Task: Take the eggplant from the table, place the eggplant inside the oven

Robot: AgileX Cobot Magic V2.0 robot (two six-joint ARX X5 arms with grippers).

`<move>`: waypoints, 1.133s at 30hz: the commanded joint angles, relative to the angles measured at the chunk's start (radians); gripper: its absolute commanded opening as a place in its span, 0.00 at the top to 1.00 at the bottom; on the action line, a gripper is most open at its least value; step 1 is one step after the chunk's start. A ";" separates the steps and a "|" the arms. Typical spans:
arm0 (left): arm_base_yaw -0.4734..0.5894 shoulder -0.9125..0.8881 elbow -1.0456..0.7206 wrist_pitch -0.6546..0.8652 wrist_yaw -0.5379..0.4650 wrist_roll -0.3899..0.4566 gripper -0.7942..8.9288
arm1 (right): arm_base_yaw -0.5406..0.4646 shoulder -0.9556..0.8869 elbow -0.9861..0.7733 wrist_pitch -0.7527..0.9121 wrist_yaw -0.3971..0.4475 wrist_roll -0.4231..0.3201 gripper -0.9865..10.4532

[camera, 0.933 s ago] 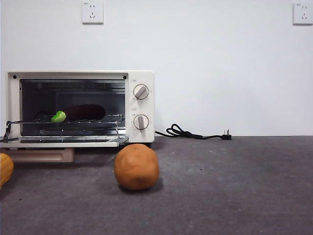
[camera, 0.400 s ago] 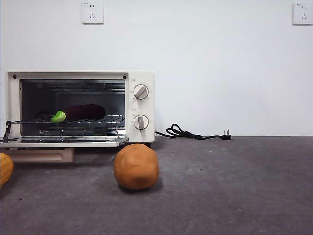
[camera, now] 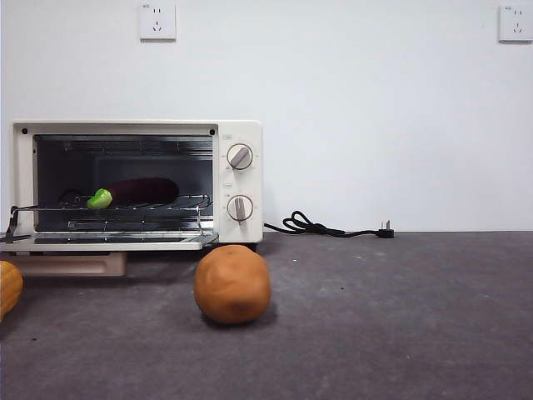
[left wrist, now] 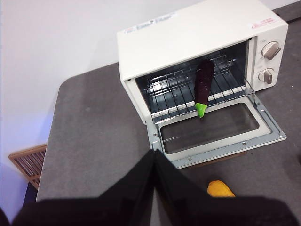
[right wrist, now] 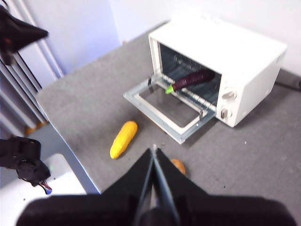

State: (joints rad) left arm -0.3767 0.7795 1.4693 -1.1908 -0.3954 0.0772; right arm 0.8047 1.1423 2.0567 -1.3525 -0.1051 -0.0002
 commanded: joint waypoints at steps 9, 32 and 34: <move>0.193 0.076 -0.008 0.188 0.249 0.049 0.93 | 0.002 -0.187 -0.030 -0.024 0.002 0.003 0.92; 0.705 0.565 -0.080 0.333 0.902 0.014 0.93 | 0.002 -0.296 -0.051 -0.024 0.115 0.026 0.92; 0.722 0.594 -0.123 0.352 0.909 0.042 0.93 | 0.002 -0.296 -0.059 -0.024 0.117 0.027 0.92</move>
State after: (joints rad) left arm 0.3397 1.3647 1.3651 -0.8455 0.5072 0.0818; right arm 0.8055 0.8474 2.0048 -1.3525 0.0078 0.0223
